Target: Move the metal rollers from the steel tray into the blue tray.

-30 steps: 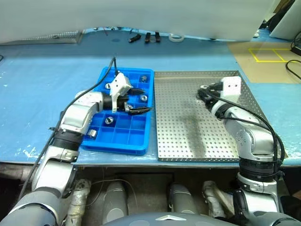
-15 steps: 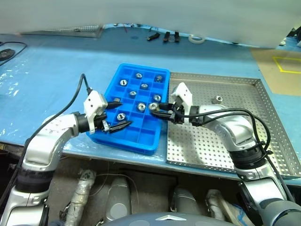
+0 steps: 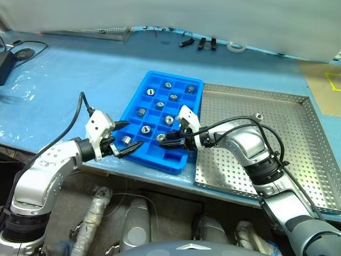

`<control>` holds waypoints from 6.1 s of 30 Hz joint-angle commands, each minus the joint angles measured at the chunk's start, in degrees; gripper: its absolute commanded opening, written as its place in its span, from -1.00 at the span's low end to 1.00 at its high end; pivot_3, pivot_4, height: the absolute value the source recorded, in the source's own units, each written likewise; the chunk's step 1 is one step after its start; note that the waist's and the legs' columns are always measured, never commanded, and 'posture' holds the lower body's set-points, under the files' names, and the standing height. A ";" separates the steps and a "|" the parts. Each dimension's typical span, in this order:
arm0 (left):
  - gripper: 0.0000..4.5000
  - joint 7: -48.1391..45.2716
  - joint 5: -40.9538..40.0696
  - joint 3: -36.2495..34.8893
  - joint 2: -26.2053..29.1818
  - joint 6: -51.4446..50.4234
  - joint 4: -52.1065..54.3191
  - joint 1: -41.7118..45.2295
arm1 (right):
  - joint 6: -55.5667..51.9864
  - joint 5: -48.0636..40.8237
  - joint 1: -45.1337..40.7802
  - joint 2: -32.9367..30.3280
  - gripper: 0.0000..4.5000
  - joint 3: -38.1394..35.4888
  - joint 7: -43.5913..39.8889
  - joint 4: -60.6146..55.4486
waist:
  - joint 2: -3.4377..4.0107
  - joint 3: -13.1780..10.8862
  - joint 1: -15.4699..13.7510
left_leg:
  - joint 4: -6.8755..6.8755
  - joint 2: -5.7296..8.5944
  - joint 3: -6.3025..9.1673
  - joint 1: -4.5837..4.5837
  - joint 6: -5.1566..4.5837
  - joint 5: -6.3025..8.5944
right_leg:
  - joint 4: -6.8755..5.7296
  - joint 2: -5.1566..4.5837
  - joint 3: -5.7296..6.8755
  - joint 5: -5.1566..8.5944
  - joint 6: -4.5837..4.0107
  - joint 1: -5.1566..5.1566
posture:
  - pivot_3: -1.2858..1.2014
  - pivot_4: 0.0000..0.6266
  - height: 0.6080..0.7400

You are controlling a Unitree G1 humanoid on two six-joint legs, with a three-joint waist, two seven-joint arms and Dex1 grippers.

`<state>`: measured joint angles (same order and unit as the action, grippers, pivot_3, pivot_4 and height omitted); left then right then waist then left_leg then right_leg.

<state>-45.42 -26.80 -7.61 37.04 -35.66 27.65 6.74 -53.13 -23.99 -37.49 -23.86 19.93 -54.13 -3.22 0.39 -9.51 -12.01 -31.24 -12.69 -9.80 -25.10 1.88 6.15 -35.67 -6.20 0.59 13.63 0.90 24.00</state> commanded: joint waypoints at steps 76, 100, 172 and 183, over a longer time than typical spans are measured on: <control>1.00 -9.73 6.82 16.75 -18.78 13.93 -30.28 34.47 | 28.86 13.28 -14.39 12.31 0.58 -41.83 74.65 45.23 | -0.05 0.03 8.00 | -0.57 0.00 -0.11 -0.04 -0.05 -0.05 | -0.29 0.21 -0.35 -0.32 0.19 0.04 | -0.02 -0.52 1.00; 1.00 -10.66 4.61 13.17 -11.81 7.57 -27.45 31.42 | 18.31 12.42 -10.21 7.65 -0.27 -30.51 54.20 21.48 | -0.05 0.03 7.95 | -0.56 -0.01 -0.13 -0.05 -0.08 -0.02 | -0.23 0.22 -0.35 -0.33 0.22 0.05 | 0.02 -0.52 1.00; 1.00 -11.96 4.93 17.57 -12.84 13.93 -37.43 36.20 | 9.83 -0.95 20.22 -13.34 0.99 -31.95 11.78 -18.08 | -0.09 0.06 3.75 | -0.63 -0.03 -0.05 -0.01 -0.02 -0.12 | -0.12 0.08 -0.45 -0.43 0.12 -0.11 | -0.03 -0.52 1.00; 1.00 -20.10 9.10 20.01 -17.57 20.58 -48.55 40.10 | 8.75 -2.17 33.19 -9.44 0.99 -38.58 22.08 -27.89 | -0.06 0.08 7.97 | -0.75 -0.04 -0.24 0.06 -0.49 0.13 | -0.12 0.06 -0.55 -0.39 0.03 -0.07 | -0.14 -0.52 1.00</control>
<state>-64.66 -18.20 13.06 19.52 -16.55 -20.89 45.35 -44.72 -25.10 -4.35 -33.46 -17.27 -33.08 -28.31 0.33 -9.43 -4.04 -32.02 -12.72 -10.04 -25.03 1.37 6.29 -35.78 -6.15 0.03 13.24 0.94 23.91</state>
